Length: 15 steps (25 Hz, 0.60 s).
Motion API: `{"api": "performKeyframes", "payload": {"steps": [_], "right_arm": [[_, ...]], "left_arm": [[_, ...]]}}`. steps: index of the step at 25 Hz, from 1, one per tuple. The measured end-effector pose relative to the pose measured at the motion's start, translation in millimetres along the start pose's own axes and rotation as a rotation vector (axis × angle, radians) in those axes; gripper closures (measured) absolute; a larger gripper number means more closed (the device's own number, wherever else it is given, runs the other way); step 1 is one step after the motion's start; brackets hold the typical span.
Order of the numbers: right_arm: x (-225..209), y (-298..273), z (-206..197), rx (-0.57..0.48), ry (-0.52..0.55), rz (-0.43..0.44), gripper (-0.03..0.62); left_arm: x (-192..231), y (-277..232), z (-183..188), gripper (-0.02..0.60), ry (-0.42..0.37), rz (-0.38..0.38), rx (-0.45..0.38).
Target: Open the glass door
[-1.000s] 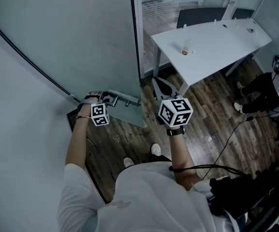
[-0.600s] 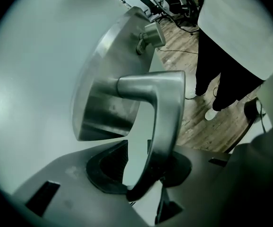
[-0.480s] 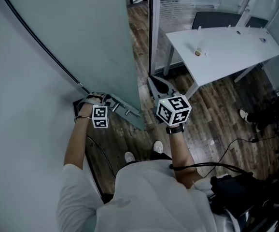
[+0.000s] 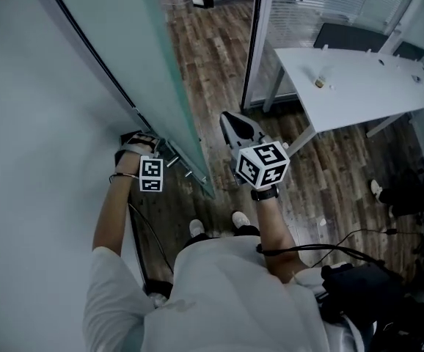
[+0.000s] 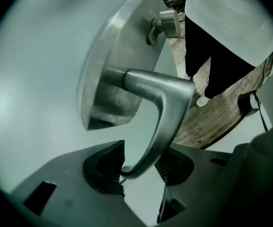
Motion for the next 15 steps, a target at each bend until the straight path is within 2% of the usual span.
{"api": "performKeyframes", "payload": {"steps": [6, 8, 12, 15], "right_arm": [[35.2, -21.1, -22.1, 0.064, 0.061, 0.178, 0.592], [45.8, -30.4, -27.9, 0.084, 0.079, 0.232, 0.592], [76.8, -49.2, -48.8, 0.150, 0.098, 0.366, 0.592], [102.1, -64.6, -68.7, 0.214, 0.161, 0.476, 0.592]], "left_arm": [[-29.3, 25.5, -21.6, 0.411, 0.186, 0.079, 0.044], [-37.4, 36.5, -30.3, 0.410, 0.272, 0.112, 0.054], [-62.3, 75.6, -57.4, 0.410, 0.577, 0.229, -0.024], [-77.3, 106.4, -82.6, 0.410, 0.799, 0.332, -0.079]]}}
Point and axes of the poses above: the fingertips, and each gripper's own axes: y backward along the fingers, x to its left, z out of its top, the point moved 4 cm from there along y, backward along the fingers, and after that the axes turned 13 degrees about -z, right-handed, at the moved point
